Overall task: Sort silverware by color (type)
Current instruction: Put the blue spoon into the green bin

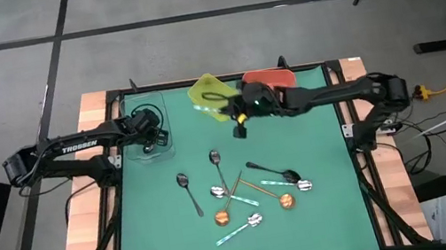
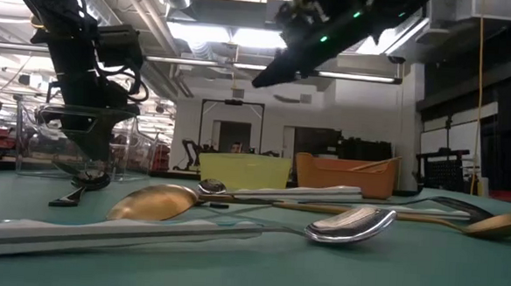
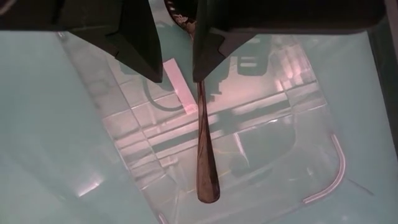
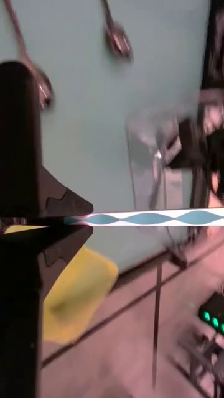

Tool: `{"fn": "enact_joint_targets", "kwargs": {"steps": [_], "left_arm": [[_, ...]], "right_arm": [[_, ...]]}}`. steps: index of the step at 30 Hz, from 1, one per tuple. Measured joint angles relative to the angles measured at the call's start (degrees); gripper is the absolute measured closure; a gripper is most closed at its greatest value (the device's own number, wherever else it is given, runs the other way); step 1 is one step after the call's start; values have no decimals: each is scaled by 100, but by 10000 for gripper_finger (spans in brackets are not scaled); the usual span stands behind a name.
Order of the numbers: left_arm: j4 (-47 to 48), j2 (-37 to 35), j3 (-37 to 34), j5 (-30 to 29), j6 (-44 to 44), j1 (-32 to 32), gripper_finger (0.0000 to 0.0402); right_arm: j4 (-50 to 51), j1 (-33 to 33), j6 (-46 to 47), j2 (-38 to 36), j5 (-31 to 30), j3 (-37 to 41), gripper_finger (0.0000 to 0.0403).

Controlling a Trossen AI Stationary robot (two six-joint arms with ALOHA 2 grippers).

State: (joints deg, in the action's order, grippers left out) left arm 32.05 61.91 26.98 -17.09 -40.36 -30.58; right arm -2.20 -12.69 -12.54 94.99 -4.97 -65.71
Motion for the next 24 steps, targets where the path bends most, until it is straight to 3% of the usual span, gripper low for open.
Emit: {"fn": "enact_joint_targets", "kwargs": {"steps": [7, 12, 24], "left_arm": [[2, 0, 0, -22, -2, -1, 319], [2, 0, 0, -23, -2, -1, 319], [2, 0, 0, -21, -4, -1, 319]], "right_arm": [[-441, -610, -147, 778, 6, -522, 402], [-588, -997, -147, 1259, 339, -780, 402], [-843, -1466, -133, 2041, 673, -833, 402]]}}
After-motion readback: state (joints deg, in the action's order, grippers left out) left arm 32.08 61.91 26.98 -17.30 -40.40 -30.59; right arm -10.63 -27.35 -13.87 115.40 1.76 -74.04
